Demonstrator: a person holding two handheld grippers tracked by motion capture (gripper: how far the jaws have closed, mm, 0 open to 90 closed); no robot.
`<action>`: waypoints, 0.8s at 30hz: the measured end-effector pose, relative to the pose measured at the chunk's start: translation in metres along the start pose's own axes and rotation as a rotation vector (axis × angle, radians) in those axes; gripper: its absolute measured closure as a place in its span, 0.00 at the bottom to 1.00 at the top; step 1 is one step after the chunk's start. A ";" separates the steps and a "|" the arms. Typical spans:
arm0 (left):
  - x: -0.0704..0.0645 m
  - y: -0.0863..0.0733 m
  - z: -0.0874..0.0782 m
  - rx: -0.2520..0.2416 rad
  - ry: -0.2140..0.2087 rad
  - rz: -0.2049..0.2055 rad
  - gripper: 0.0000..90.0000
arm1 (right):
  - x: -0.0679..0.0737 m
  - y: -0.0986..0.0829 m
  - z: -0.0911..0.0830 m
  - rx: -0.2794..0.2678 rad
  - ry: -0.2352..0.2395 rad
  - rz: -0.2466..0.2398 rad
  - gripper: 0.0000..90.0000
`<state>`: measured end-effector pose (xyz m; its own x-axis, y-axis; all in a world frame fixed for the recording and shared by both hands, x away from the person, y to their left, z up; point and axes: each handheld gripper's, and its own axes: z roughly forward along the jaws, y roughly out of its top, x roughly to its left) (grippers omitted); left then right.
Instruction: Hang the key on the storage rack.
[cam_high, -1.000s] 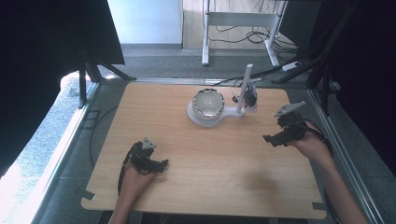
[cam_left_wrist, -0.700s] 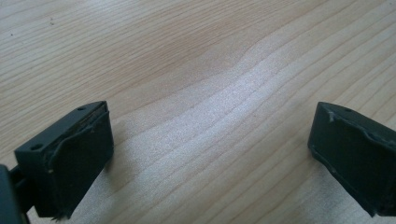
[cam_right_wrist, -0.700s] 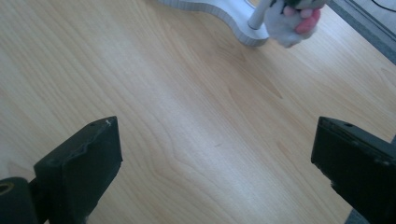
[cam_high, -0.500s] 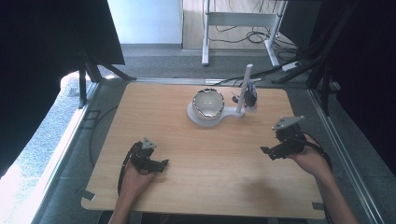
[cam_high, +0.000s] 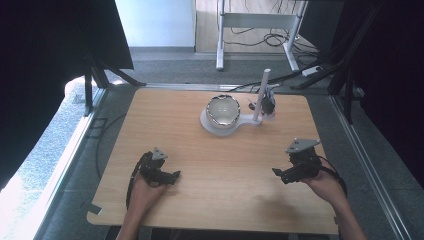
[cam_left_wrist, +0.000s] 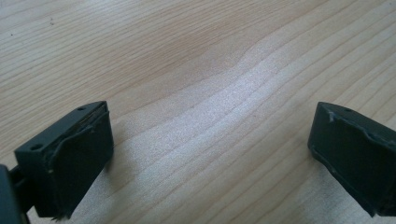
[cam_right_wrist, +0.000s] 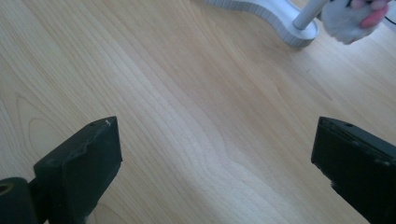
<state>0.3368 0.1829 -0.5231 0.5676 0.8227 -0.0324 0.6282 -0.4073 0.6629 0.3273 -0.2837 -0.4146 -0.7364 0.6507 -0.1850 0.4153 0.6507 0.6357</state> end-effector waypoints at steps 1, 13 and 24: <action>0.000 0.000 0.000 0.000 0.000 0.000 0.00 | 0.001 -0.002 0.002 -0.004 -0.003 0.004 0.02; 0.000 0.000 0.000 -0.001 0.000 0.000 0.00 | 0.015 -0.027 0.034 -0.014 -0.019 0.048 0.02; 0.000 0.000 0.000 -0.001 0.000 0.000 0.00 | 0.024 -0.053 0.065 -0.048 -0.002 0.133 0.02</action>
<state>0.3369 0.1829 -0.5232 0.5677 0.8226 -0.0323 0.6278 -0.4072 0.6634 0.3227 -0.2772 -0.5013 -0.6755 0.7307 -0.0986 0.4831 0.5396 0.6895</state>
